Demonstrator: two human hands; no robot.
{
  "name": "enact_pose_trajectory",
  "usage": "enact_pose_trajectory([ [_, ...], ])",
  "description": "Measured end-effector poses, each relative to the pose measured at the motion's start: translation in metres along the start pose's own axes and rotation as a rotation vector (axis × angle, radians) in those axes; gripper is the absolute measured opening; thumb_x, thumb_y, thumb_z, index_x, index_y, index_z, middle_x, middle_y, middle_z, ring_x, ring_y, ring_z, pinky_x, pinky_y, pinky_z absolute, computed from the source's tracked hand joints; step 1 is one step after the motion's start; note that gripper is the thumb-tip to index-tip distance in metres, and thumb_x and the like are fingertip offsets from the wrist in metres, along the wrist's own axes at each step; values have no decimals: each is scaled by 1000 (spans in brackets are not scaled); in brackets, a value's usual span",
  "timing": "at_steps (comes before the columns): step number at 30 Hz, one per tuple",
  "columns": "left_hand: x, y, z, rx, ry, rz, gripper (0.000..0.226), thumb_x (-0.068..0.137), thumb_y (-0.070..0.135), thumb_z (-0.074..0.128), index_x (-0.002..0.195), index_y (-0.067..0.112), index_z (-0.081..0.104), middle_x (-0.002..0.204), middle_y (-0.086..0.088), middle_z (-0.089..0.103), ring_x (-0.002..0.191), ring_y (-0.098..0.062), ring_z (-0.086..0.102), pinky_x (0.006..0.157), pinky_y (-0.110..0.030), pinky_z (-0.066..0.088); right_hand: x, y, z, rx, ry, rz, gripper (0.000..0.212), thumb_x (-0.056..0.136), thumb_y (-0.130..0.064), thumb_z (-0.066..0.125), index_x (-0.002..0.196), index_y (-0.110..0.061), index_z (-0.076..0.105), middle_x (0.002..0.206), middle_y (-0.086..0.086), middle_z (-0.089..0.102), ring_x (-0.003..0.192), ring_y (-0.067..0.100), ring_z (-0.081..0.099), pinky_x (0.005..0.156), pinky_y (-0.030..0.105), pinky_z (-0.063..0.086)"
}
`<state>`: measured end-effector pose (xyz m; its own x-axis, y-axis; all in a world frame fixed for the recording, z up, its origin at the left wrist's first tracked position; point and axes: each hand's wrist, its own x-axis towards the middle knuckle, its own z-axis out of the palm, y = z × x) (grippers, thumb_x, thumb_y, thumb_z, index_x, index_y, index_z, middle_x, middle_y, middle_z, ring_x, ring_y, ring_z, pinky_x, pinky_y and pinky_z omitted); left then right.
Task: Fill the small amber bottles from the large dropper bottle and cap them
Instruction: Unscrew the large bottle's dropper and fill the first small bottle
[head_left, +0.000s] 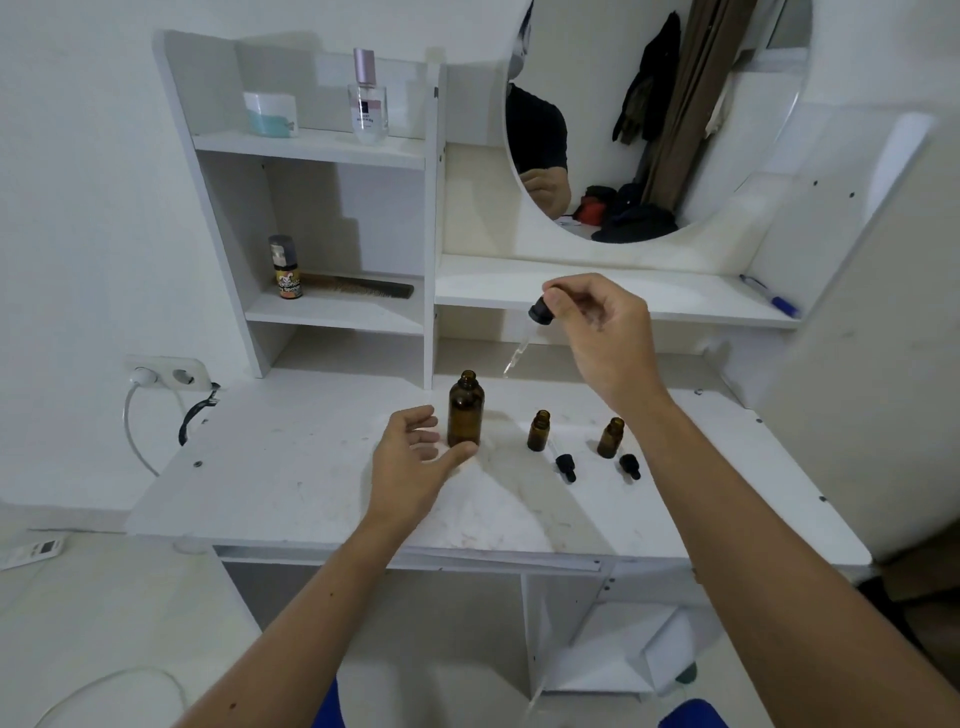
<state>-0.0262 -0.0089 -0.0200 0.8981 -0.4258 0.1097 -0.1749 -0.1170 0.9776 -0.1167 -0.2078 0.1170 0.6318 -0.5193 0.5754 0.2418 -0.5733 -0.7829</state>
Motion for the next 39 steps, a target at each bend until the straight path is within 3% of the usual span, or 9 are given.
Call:
enact_pose_trajectory([
  [3,-19,3,4,2,57,5,54,78,30,90,123,18,63,108,6,71,94,-14,70,84,-28,62,-15,11,-17,-24,19,35,9,101,-12,70,107,-13,77,97,0,80,96,14,77,94,24,58],
  [6,-26,6,18,1,-45,23,47,81,26,89,121,17,67,107,5,74,90,-11,72,85,-27,62,-29,24,-30,-78,41,93,11,103,-17,69,110,-15,77,102,-3,81,101,11,76,97,24,58],
  [12,-15,13,60,11,-221,76,68,81,30,88,141,15,58,136,3,66,121,-11,64,106,-29,53,-40,37,-36,-133,60,115,12,103,-21,69,111,-22,78,103,-10,79,100,1,72,89,11,52],
  [16,-1,18,87,57,-233,112,70,85,25,85,146,13,53,146,0,59,134,-15,55,116,-35,46,-37,43,-34,-137,51,100,12,103,-20,69,110,-21,78,102,-10,79,99,3,73,89,15,54],
  [19,9,14,99,122,-213,142,59,88,22,83,141,12,59,136,-1,67,126,-15,62,111,-33,50,-34,46,-33,-149,38,96,11,102,-21,70,110,-24,77,103,-11,79,101,6,73,92,19,56],
  [24,16,5,104,204,-158,195,34,93,17,76,126,14,69,110,9,73,101,-4,68,86,-4,49,-34,48,-32,-185,-15,95,12,101,-17,71,103,-28,76,99,-16,77,94,-2,72,88,12,53],
  [30,18,2,103,198,-159,194,29,93,15,76,121,14,70,102,12,72,93,9,65,85,-3,49,-37,51,-24,-235,-17,95,17,97,-11,74,88,-26,77,79,-31,74,83,-6,72,82,8,51],
  [35,18,2,103,204,-166,187,30,94,15,76,123,14,70,104,12,72,93,6,65,86,-6,50,-37,50,-24,-235,8,94,11,98,-15,74,94,-23,80,87,-21,78,87,1,74,86,15,55],
  [39,18,2,102,194,-178,197,34,93,18,77,126,16,68,111,8,74,97,2,66,97,-18,55,-39,47,-26,-221,-8,106,8,99,-20,74,102,-23,80,96,-16,79,93,1,74,90,16,55],
])
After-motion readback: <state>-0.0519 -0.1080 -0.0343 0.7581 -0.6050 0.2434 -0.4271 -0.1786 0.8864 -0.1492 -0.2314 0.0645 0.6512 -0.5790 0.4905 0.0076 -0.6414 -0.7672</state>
